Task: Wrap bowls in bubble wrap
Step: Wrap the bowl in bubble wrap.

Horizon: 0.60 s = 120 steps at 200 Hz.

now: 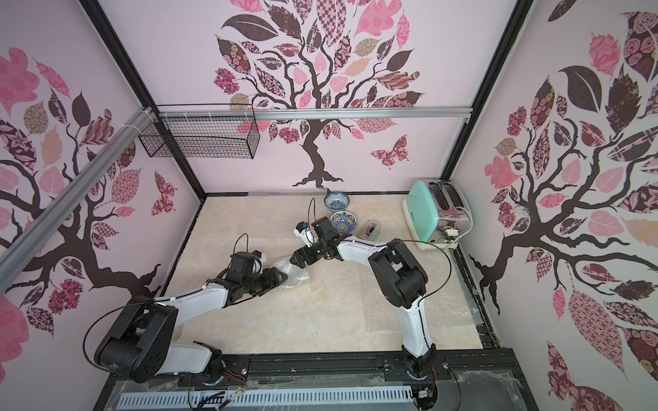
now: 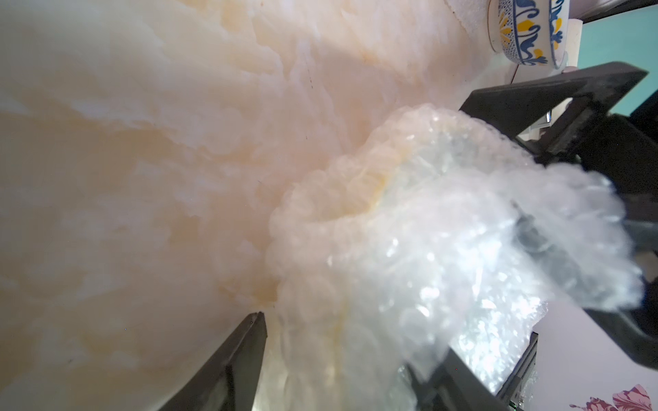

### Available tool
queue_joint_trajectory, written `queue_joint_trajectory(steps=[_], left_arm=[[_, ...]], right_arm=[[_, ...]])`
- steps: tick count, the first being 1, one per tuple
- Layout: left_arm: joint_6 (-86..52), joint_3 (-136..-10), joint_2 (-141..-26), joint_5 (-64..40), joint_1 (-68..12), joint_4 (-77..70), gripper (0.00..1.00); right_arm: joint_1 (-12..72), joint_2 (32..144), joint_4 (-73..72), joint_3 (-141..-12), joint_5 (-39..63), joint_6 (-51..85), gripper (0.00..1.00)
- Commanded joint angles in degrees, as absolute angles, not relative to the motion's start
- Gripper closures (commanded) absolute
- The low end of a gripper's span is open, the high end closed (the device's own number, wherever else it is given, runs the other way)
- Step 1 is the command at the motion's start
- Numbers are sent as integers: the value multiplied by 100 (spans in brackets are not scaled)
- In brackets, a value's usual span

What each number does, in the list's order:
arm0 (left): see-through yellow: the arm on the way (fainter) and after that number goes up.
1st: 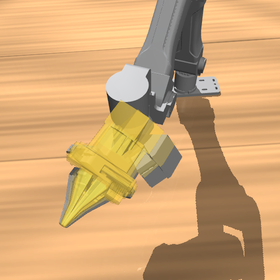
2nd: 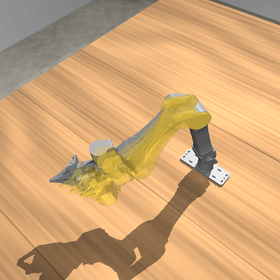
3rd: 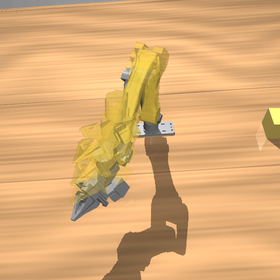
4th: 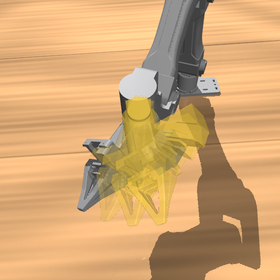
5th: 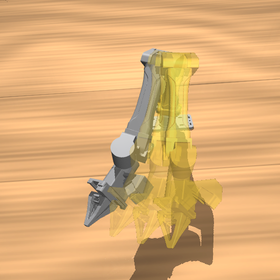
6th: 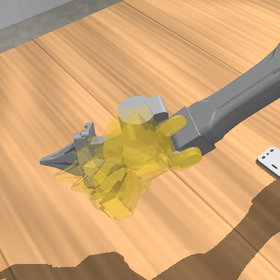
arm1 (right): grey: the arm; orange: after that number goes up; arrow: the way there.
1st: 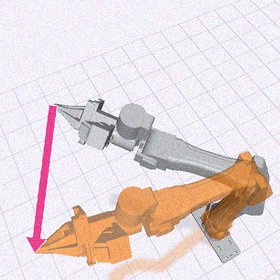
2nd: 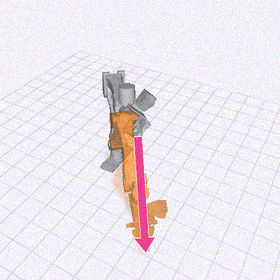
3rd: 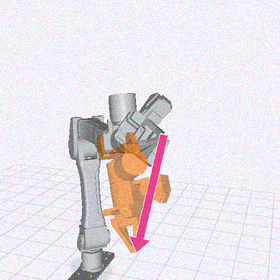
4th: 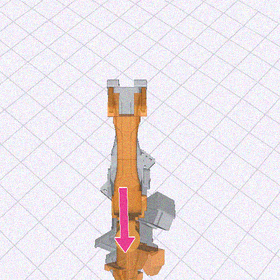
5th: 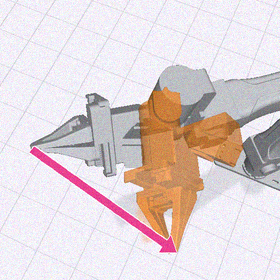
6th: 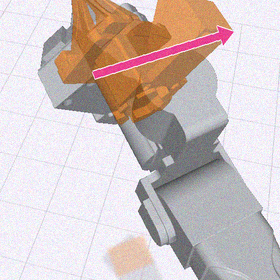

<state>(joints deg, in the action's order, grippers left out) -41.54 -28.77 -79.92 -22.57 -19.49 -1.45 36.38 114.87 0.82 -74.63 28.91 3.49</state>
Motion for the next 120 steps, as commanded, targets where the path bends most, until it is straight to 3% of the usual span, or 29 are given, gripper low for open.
queue_joint_trajectory(steps=[1, 87, 120], left_arm=[[-4070, -2919, -7994, -2258, -1942, -105, 34], [-4083, -2922, -8002, -2276, -1941, -110, 34], [-4070, -2936, -7992, -2270, -1942, -88, 34]], right_arm=[[3619, 11091, -384, -7187, 2736, 415, 8], [3613, 11753, 149, -7879, 3179, 341, 5], [3621, 12079, 167, -8256, 3095, 694, 11]])
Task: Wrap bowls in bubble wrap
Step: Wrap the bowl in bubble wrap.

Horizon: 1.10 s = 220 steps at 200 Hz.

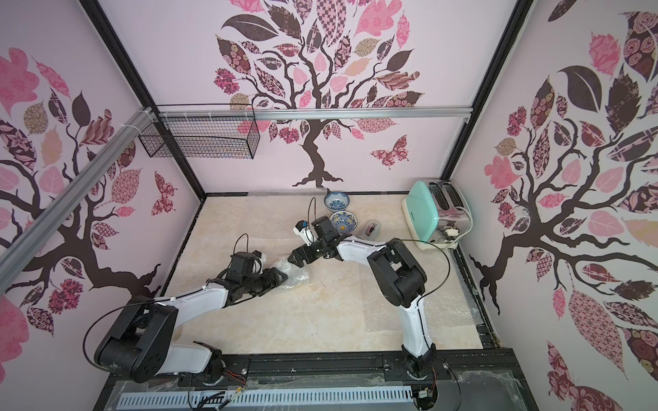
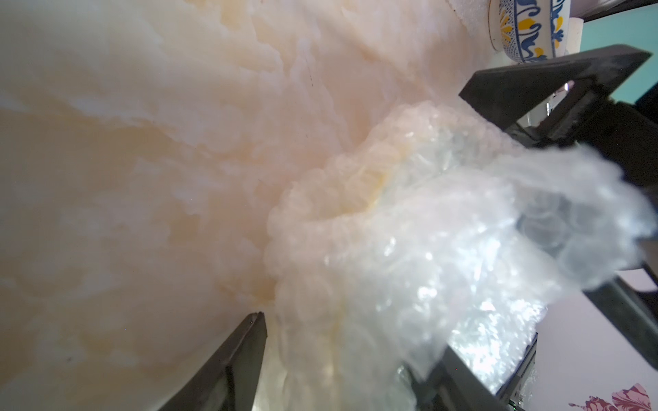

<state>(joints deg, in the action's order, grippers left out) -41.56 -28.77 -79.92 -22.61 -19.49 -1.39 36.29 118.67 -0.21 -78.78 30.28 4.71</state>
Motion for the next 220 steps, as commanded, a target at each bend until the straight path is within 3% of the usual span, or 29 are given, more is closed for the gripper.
queue_joint_trajectory(steps=[1, 86, 173, 220], left_arm=[[-4070, -2936, -7995, -2269, -1938, -88, 34], [-4102, -2918, -8011, -2197, -1949, -105, 33], [-4158, -3053, -7939, -1979, -1945, 128, 33], [-4304, -3168, -7792, -1617, -1885, 369, 29]], right_arm=[[3616, 12091, 176, -8263, 3107, 699, 11], [3620, 11838, -125, -7670, 3442, 1569, 29], [3620, 11317, -1031, -6669, 3700, 2563, 62], [3622, 11107, -1562, -6142, 3717, 3220, 65]])
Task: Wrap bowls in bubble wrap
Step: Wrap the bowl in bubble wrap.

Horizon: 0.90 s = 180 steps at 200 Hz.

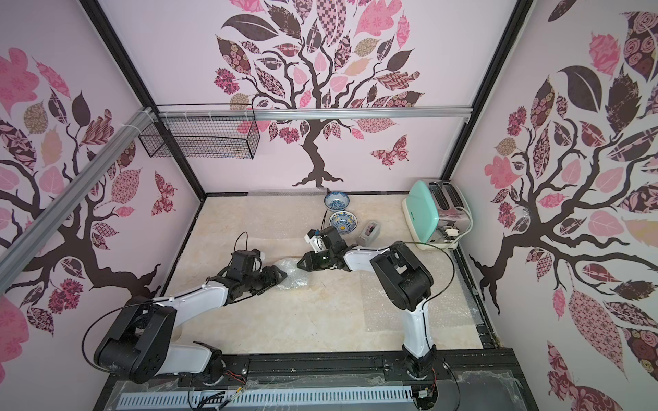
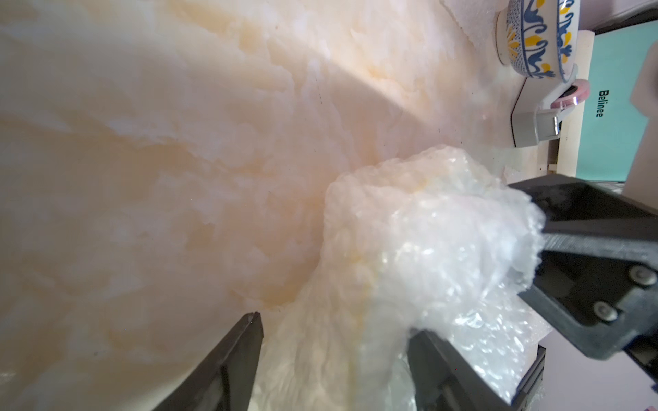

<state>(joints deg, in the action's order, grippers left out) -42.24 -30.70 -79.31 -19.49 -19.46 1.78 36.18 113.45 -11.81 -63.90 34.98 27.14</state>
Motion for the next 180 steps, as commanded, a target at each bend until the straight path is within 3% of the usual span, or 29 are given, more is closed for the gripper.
queue_joint_trajectory(steps=[1, 43, 63, 82, 117, 180], left_arm=[[-4305, -3175, -7789, -1613, -1883, 378, 29], [-4780, -3211, -7092, -205, -1813, 1552, 25], [-4945, -3058, -6486, -28, -1807, 1868, 24], [-4881, -3052, -6076, -398, -1803, 2181, 24], [-5357, -2599, -6139, -2237, -1925, 1403, 24], [-5769, -2513, -6718, -1876, -2410, 356, 22]], right_arm=[[3621, 11099, -1576, -6130, 3713, 3232, 65], [3630, 11043, -1836, -5883, 3588, 3526, 64], [3671, 11082, -1913, -5833, 3553, 3633, 63], [3698, 11128, -1941, -5827, 3551, 3706, 63], [3710, 11117, -2074, -5745, 3545, 3900, 63], [3786, 11124, -2172, -5605, 3560, 4071, 62]])
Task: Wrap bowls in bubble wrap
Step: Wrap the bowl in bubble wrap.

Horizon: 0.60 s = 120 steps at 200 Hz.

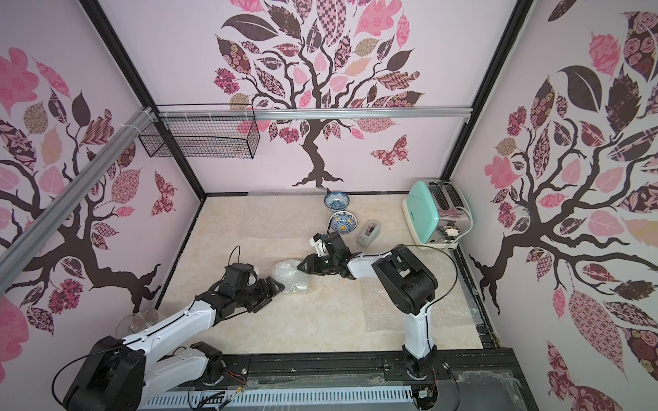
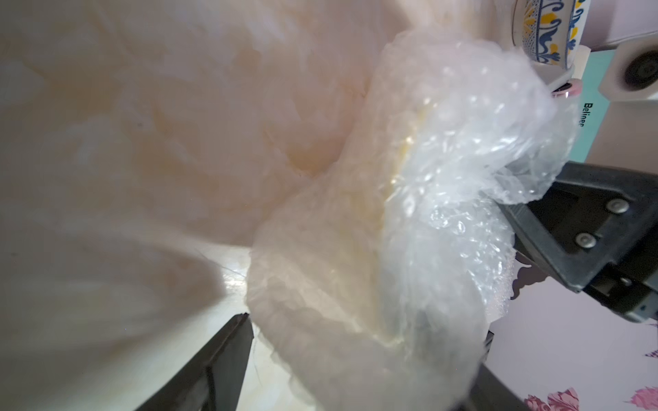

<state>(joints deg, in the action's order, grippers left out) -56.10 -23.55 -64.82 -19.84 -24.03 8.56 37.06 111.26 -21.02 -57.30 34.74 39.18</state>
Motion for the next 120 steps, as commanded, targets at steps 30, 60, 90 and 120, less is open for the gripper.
queue_joint_trajectory(steps=[30, 60, 90, 120], left_arm=[[-5631, -2792, -7062, -1673, -2269, 508, 22], [-5484, -2935, -7362, -1702, -2021, 551, 23], [-5073, -3210, -7677, -1726, -1917, 837, 25], [-4896, -3231, -7688, -1724, -1840, 991, 25]], right_arm=[[3793, 11047, -2215, -5409, 3552, 4096, 62], [3825, 10955, -2259, -5200, 3586, 4150, 61], [3876, 10725, -2370, -4921, 3586, 4262, 60], [3920, 10634, -2469, -4766, 3543, 4317, 58]])
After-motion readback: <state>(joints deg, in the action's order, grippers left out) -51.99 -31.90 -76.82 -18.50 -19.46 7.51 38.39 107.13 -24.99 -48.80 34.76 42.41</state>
